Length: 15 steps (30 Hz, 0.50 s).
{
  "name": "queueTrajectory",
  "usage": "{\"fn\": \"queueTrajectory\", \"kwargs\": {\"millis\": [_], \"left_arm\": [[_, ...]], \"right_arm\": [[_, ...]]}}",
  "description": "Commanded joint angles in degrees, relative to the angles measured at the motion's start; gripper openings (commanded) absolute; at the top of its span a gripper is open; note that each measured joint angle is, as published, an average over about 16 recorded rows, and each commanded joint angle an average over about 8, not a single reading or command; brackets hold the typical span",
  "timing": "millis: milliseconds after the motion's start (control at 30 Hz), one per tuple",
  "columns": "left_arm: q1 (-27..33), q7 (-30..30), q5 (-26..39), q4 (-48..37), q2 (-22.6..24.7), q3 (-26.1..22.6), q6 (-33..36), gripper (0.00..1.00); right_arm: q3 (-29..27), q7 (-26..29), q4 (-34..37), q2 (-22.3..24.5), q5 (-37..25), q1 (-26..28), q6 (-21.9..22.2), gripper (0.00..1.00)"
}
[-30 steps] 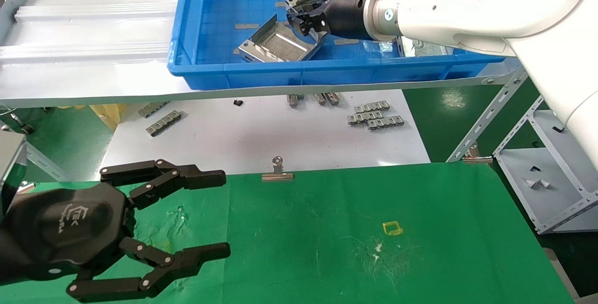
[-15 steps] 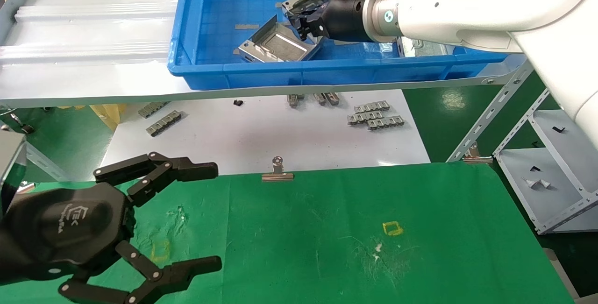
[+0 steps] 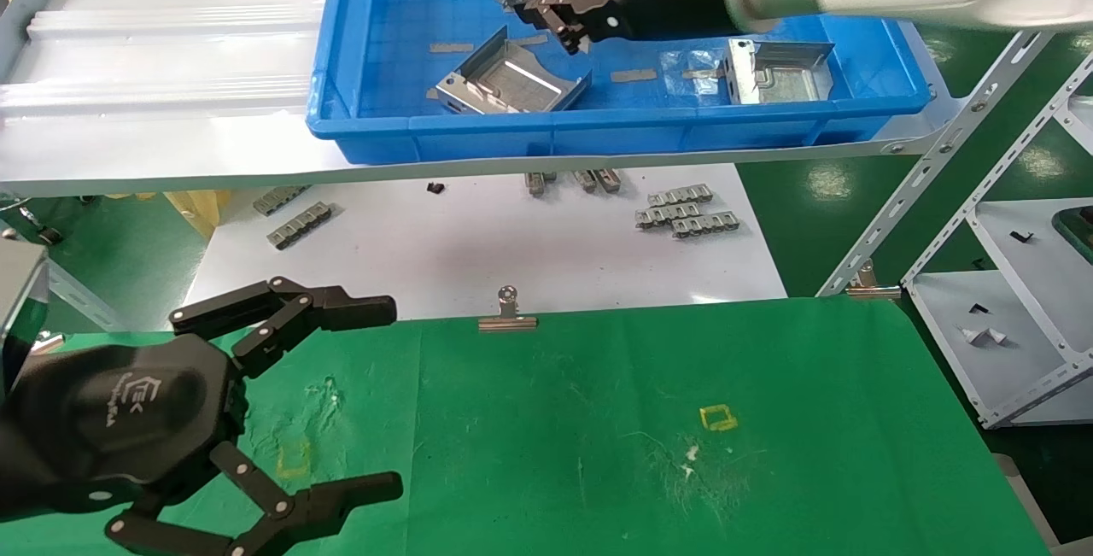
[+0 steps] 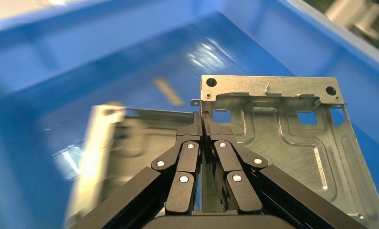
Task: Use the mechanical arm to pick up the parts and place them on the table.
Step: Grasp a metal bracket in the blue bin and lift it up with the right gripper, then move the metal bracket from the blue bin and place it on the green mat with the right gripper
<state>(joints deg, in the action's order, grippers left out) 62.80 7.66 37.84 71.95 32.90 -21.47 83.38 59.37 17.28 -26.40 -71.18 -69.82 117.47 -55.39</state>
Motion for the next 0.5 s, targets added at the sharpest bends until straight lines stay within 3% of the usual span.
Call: {"fn": "queueTrajectory", "kwargs": {"millis": [33,333,500], "left_arm": [[0.0,0.0,0.0,0.0,0.0,0.0,0.0,1.0],[0.0,0.0,0.0,0.0,0.0,0.0,0.0,1.0],[0.0,0.0,0.0,0.0,0.0,0.0,0.0,1.0]], "right_arm": [[-1.1,-4.2,-0.4,1.6,1.8,0.9,-3.9,0.0],[-2.5,-19.5,-0.9,10.1,6.5,4.5,-28.9,0.0],[1.4,-24.7,-7.0,16.0,8.4,3.9,-36.2,0.0]]}}
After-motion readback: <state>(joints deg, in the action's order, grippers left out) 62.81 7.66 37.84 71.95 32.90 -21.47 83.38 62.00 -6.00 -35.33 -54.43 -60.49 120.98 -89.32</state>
